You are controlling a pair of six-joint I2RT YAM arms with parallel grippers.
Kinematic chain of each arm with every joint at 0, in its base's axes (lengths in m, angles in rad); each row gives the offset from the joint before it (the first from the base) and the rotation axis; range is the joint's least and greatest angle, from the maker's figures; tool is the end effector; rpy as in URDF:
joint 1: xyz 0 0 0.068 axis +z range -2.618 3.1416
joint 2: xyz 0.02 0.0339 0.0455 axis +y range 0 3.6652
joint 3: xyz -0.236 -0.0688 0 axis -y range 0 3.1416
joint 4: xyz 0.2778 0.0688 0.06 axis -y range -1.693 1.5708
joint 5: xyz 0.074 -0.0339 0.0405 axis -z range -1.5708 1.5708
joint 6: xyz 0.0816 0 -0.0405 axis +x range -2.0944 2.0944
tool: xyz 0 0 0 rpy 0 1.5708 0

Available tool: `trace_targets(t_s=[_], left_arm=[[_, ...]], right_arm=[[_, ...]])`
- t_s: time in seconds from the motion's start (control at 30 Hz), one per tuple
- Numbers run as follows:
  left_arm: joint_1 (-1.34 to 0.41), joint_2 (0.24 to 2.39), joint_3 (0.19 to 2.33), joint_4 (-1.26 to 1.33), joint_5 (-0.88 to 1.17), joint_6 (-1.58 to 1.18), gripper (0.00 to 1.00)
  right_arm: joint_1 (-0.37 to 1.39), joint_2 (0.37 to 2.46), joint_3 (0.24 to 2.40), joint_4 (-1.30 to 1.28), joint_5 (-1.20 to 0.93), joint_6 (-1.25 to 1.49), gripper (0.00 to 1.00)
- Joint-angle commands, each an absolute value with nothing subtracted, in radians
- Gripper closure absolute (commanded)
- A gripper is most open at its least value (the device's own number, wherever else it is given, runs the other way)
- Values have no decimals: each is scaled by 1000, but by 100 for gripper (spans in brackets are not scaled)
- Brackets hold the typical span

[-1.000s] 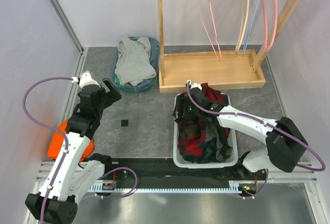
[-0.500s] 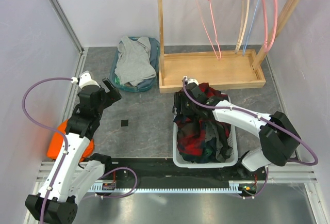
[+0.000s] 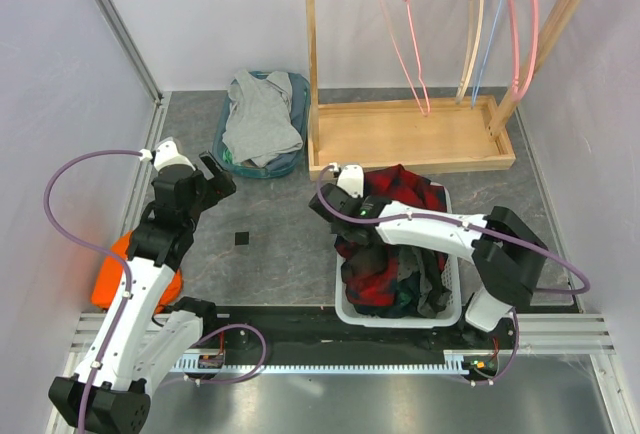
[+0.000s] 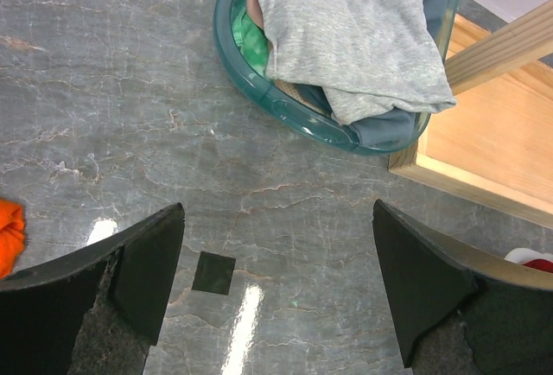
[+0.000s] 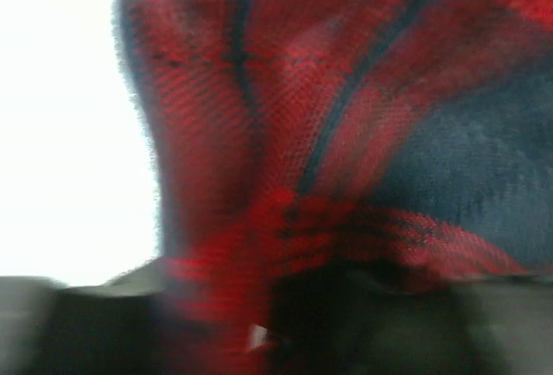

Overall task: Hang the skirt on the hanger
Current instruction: Move the bin to the corner of the board.

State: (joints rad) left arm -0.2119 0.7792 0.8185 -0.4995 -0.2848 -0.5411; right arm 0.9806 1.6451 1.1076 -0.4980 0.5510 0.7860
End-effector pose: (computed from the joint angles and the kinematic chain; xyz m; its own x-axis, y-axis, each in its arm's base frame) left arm 0.2627 -0.0331 0.2826 -0.3494 -0.4305 -0.8322 -0.2616 0.8977 -0.3545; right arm 0.2470 0.2920 0.1347 -0.7340 -0.0125 -0.6791 -0.0565 0.9975 0.0427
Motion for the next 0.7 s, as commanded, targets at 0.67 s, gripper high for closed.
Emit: trace_targets(t_s=[0.67], left_arm=[[-213,811,857,-492,-285,-531,5]], right_arm=[[919,1732,1239,-546,747,448,100]])
